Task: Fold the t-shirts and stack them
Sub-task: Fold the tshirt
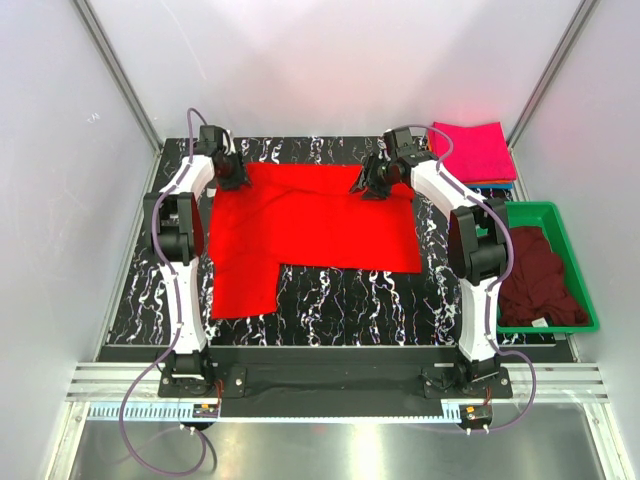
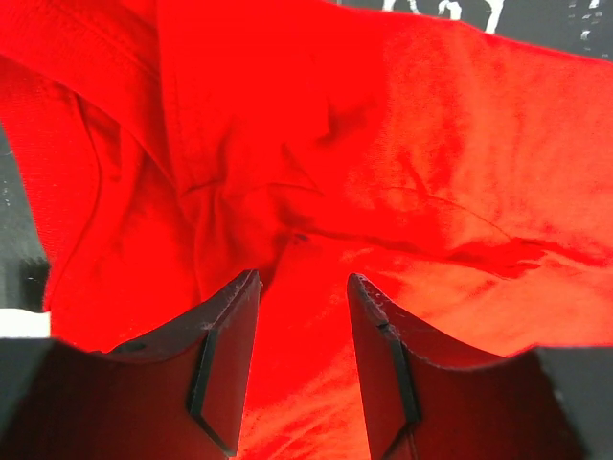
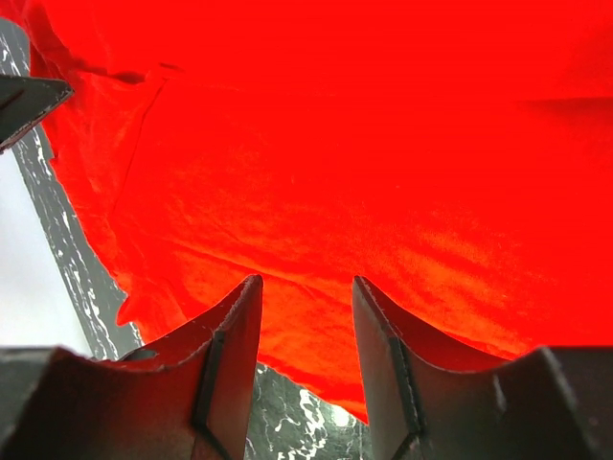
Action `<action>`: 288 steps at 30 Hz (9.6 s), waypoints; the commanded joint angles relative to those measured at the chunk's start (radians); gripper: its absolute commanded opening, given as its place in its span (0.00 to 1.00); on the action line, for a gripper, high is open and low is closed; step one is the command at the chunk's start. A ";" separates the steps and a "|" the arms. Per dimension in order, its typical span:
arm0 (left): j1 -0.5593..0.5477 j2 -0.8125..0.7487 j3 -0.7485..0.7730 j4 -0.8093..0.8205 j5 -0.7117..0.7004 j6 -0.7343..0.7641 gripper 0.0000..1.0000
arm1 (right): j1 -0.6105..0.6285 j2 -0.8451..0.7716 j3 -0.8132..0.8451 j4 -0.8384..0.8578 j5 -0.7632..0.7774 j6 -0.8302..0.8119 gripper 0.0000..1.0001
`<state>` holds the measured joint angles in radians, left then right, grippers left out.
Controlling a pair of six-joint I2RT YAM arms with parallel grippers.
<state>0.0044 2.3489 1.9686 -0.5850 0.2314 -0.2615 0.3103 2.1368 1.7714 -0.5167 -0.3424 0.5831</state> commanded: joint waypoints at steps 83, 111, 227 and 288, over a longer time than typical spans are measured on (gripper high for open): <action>-0.150 -0.335 -0.269 0.013 0.088 0.042 0.00 | -0.025 -0.037 0.037 -0.039 0.085 -0.071 0.50; -0.004 -0.369 -0.368 -0.208 -0.139 -0.188 0.37 | -0.034 -0.035 0.051 -0.057 0.069 -0.054 0.49; 0.115 0.207 0.259 0.266 0.105 -0.340 0.38 | -0.266 0.419 0.405 -0.092 0.111 0.023 0.28; 0.149 0.329 0.355 0.321 0.143 -0.490 0.29 | -0.255 0.452 0.462 0.115 0.011 0.149 0.33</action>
<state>0.1562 2.6534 2.2723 -0.2844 0.3527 -0.7410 0.0505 2.5698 2.1948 -0.4515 -0.3096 0.6956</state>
